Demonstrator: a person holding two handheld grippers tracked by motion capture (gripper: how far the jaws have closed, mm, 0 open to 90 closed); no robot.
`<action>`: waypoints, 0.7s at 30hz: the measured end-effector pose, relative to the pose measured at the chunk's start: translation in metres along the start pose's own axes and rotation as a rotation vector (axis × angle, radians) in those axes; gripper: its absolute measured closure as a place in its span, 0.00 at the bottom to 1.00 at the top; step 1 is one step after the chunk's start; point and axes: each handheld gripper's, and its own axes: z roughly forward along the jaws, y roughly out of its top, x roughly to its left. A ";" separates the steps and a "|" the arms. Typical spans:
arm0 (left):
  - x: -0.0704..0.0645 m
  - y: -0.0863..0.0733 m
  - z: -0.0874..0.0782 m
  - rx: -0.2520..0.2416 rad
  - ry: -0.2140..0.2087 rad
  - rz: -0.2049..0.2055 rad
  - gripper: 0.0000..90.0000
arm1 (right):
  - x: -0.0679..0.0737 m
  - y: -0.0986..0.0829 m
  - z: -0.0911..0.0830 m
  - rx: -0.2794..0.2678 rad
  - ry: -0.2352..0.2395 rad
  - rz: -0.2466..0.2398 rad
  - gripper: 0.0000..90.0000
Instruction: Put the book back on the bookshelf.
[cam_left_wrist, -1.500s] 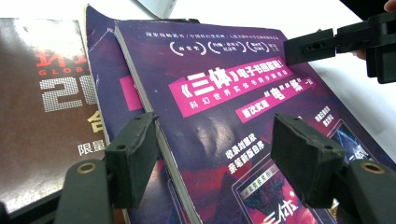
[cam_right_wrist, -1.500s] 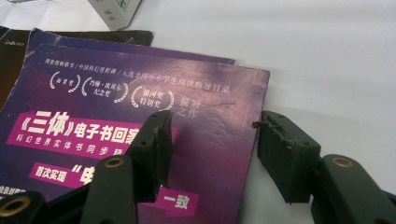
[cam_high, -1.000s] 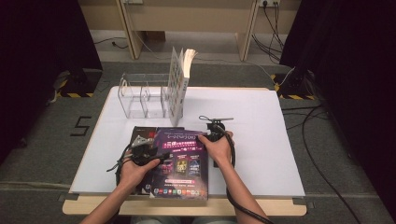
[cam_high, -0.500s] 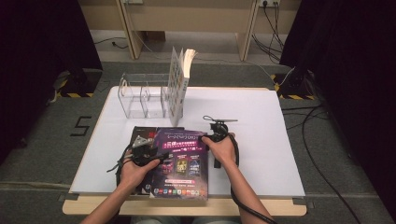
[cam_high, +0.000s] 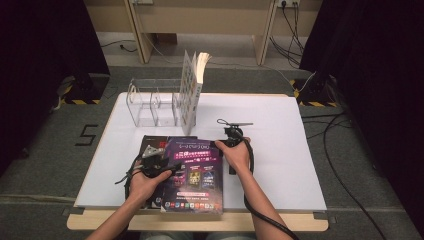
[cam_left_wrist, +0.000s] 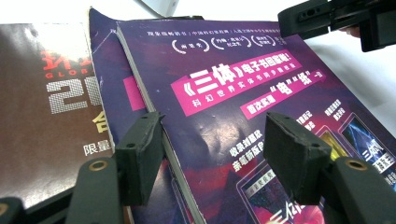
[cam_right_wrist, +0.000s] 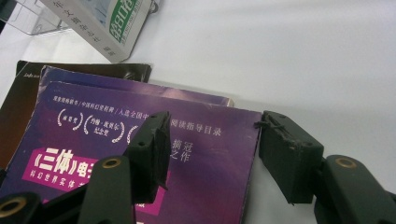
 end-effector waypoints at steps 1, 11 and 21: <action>0.000 0.000 0.000 0.000 0.000 0.000 0.42 | -0.001 0.001 0.000 -0.001 0.007 0.006 0.49; 0.001 0.001 0.000 0.005 0.001 -0.004 0.43 | -0.009 0.003 0.000 0.006 0.025 -0.024 0.59; -0.001 0.002 0.000 0.012 0.017 0.006 0.45 | -0.010 0.005 -0.002 0.039 0.038 0.044 0.62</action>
